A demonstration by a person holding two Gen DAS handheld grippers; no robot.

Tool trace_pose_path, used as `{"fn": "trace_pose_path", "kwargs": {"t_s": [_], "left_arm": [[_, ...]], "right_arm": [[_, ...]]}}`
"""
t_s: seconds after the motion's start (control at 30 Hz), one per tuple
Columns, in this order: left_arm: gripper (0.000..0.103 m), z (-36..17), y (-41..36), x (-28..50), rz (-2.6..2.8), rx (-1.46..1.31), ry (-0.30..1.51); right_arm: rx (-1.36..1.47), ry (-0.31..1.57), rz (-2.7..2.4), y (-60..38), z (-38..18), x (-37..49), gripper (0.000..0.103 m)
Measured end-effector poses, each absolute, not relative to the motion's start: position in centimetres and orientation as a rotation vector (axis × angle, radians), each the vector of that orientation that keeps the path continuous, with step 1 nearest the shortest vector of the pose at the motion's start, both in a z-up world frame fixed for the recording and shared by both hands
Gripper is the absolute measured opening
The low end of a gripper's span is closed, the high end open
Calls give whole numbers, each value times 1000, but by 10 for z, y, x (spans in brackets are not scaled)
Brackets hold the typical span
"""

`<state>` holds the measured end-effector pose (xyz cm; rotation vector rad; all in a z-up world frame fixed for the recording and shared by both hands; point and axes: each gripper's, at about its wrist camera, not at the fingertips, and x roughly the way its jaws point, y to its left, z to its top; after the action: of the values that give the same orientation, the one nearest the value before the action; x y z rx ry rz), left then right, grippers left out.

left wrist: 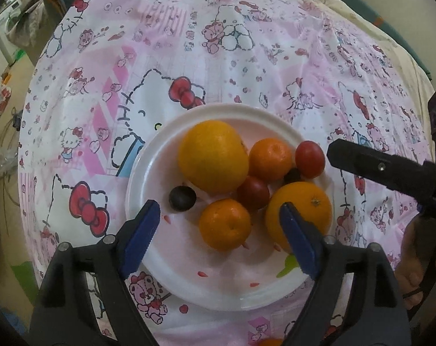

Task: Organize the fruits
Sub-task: 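Move the right gripper to the last tangerine and grasp it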

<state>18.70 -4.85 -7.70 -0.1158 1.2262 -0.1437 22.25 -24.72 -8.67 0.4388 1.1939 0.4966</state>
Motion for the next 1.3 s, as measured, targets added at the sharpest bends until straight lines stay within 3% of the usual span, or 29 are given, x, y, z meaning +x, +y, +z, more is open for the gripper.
{"fn": "trace_pose_path", "kwargs": {"t_s": [0.17, 0.77, 1.3], "left_arm": [[82, -60, -46, 182, -109, -77, 1131], [82, -8, -23, 150, -39, -40, 1047], [82, -2, -10, 79, -21, -1, 1082]], "right_arm": [[426, 1168, 493, -247, -77, 217, 80], [413, 1072, 541, -249, -20, 159, 80], [371, 1185, 505, -238, -40, 90, 80]]}}
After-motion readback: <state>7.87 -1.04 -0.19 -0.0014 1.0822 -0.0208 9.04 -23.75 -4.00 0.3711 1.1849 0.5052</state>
